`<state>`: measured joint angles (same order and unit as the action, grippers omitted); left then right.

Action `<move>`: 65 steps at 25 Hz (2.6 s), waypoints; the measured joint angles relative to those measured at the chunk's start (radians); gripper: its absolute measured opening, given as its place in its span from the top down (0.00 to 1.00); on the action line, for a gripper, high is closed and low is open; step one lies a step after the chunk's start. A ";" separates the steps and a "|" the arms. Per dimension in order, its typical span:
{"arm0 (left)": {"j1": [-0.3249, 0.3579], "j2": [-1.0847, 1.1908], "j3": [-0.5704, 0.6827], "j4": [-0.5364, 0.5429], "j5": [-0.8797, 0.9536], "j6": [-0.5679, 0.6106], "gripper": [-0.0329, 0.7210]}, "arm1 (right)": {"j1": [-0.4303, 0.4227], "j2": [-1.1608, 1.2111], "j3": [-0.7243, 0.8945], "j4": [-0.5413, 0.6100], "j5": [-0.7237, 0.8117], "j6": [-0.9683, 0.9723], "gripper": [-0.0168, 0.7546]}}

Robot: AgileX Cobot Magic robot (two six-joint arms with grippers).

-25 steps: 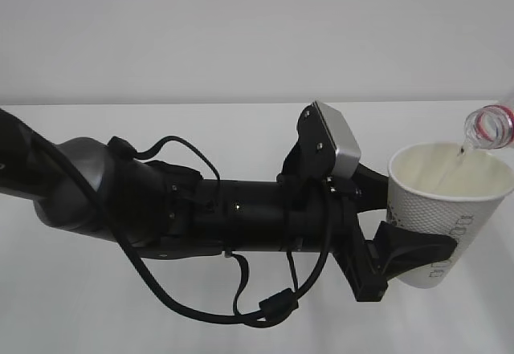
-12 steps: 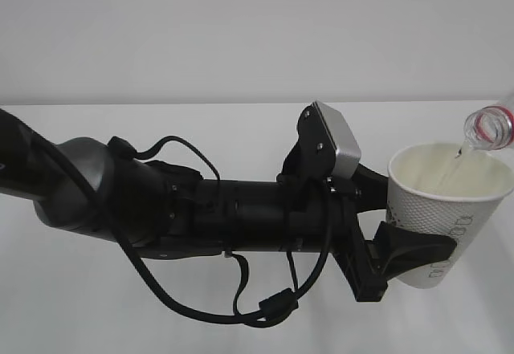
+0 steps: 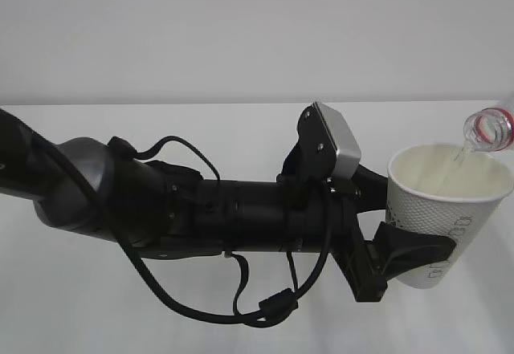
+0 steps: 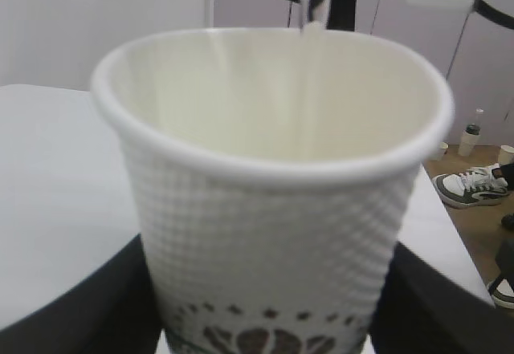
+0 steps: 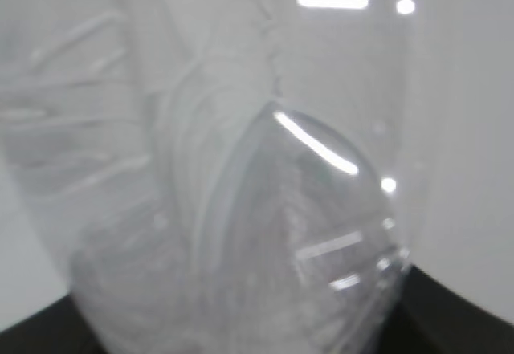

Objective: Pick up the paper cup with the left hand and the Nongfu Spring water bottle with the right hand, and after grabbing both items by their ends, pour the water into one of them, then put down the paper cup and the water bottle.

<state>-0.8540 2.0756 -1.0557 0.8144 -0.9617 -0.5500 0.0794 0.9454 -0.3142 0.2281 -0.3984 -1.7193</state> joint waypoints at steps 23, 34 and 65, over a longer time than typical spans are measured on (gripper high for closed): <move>0.000 0.000 0.000 0.000 0.006 0.000 0.28 | 0.000 0.000 0.000 0.010 -0.005 -0.023 0.39; 0.000 0.000 0.000 0.000 0.007 0.000 0.28 | 0.000 0.000 0.000 0.010 -0.007 -0.023 0.40; 0.000 0.002 0.000 0.000 0.011 0.000 0.28 | 0.000 0.018 0.000 0.010 -0.034 -0.033 0.40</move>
<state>-0.8540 2.0772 -1.0557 0.8144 -0.9511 -0.5500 0.0794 0.9629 -0.3142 0.2385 -0.4327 -1.7521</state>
